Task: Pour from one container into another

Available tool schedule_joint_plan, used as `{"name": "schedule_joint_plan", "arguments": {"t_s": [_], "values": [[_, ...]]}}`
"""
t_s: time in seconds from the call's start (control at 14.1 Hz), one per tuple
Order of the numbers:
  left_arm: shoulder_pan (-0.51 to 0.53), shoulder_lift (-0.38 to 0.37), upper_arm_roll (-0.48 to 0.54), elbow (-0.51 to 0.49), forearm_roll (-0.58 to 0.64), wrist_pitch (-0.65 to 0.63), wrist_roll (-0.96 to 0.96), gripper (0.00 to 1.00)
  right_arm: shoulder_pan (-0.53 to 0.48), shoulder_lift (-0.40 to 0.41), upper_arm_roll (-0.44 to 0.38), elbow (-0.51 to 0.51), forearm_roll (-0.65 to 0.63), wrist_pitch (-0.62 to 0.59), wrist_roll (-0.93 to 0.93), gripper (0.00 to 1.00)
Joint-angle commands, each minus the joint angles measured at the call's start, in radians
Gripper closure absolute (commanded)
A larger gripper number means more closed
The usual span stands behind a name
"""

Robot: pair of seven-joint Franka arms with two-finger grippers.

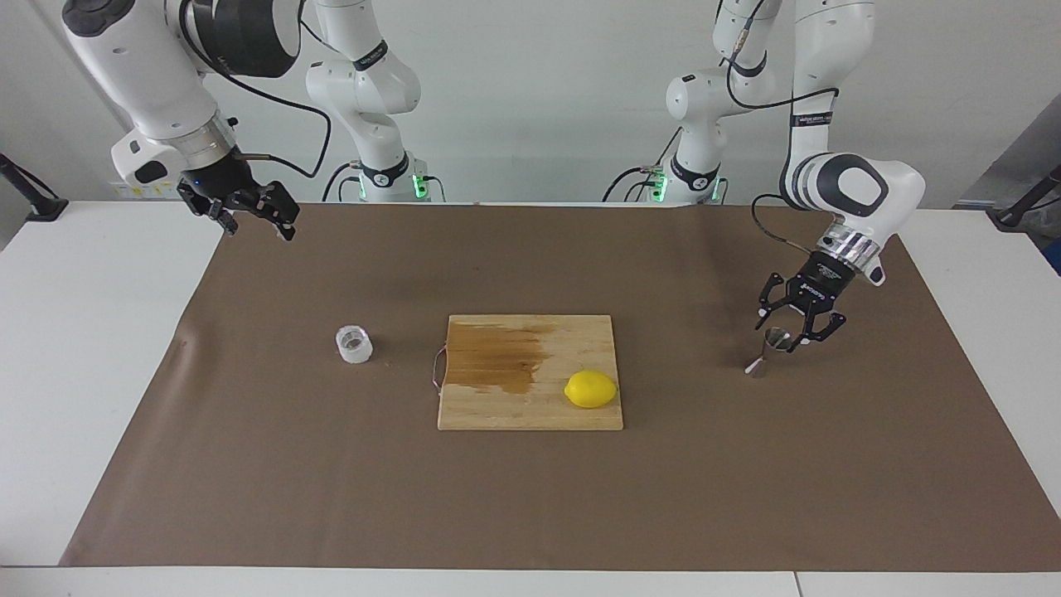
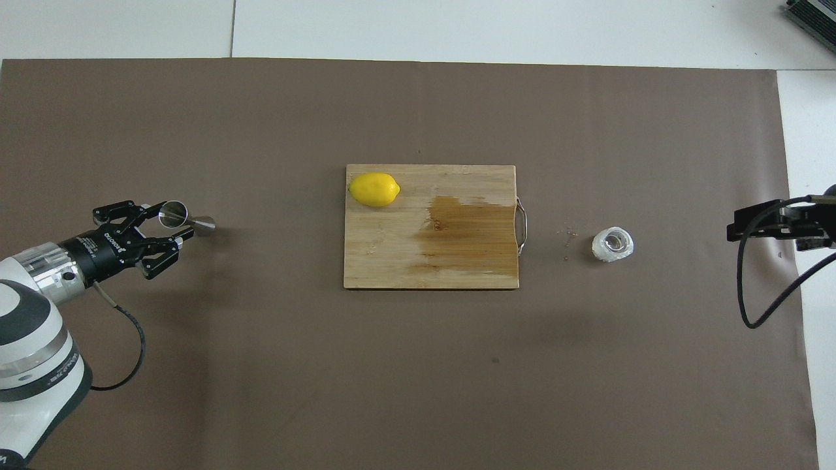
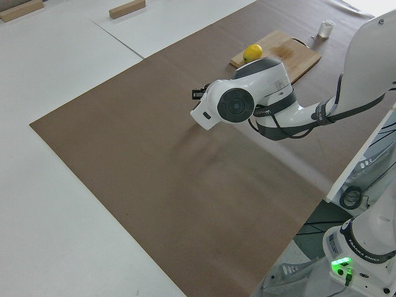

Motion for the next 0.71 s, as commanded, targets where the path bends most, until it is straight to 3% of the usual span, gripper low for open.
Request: {"name": "schedule_joint_plan", "arguments": {"t_s": [0.0,0.64], "values": [[-0.013,0.015,0.004,0.010,-0.020,0.037,0.024,0.32,-0.003,-0.006,0.002,-0.006,0.021,-0.007,0.006,0.00],[-0.035,0.024,0.004,0.020,-0.021,0.063,0.030,0.33,-0.003,-0.006,0.002,-0.006,0.021,-0.007,0.006,0.00]]}}
